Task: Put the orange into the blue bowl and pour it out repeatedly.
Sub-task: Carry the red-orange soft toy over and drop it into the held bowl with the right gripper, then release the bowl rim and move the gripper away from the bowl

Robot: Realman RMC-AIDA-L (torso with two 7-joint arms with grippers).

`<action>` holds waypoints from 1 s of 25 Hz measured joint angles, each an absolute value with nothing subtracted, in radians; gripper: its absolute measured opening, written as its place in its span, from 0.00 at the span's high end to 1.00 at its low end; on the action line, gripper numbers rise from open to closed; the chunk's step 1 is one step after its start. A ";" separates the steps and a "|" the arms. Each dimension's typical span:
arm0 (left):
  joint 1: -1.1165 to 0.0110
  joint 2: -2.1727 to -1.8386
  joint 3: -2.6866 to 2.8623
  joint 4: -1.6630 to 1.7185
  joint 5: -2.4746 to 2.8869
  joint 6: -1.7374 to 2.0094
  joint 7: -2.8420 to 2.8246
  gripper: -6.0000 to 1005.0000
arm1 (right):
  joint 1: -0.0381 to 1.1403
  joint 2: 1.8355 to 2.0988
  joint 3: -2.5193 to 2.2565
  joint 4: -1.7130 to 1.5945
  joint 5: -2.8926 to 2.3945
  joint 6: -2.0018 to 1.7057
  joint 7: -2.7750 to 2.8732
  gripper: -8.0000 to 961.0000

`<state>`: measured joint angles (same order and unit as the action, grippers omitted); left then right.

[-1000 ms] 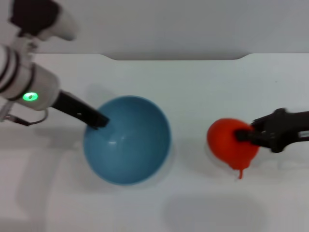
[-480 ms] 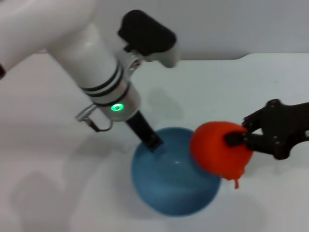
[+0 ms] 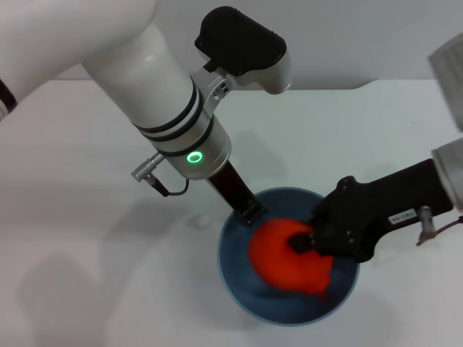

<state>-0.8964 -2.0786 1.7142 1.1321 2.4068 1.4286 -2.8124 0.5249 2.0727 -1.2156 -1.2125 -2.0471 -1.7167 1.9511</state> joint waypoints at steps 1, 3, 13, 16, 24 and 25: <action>-0.895 -2.079 1.714 1.132 2.406 1.429 -2.813 0.99 | 0.525 2.073 -1.216 -1.213 -2.047 -1.717 1.951 0.92; -0.893 -2.078 1.712 1.132 2.406 1.430 -2.813 0.99 | 0.526 2.073 -1.223 -1.212 -2.051 -1.714 1.960 0.91; -0.887 -2.075 1.719 1.118 2.405 1.422 -2.809 0.99 | 0.495 2.071 -1.114 -1.237 -2.048 -1.712 1.989 0.57; -0.881 -2.076 1.740 1.093 2.405 1.386 -2.808 0.99 | 0.477 2.071 -1.033 -1.240 -2.041 -1.710 1.992 0.47; -0.877 -2.078 1.804 1.011 2.405 1.297 -2.808 0.99 | 0.430 2.071 -0.929 -1.231 -2.027 -1.679 1.984 0.47; -0.875 -2.079 1.804 1.009 2.405 1.294 -2.809 0.99 | 0.427 2.071 -0.926 -1.229 -2.026 -1.675 1.983 0.47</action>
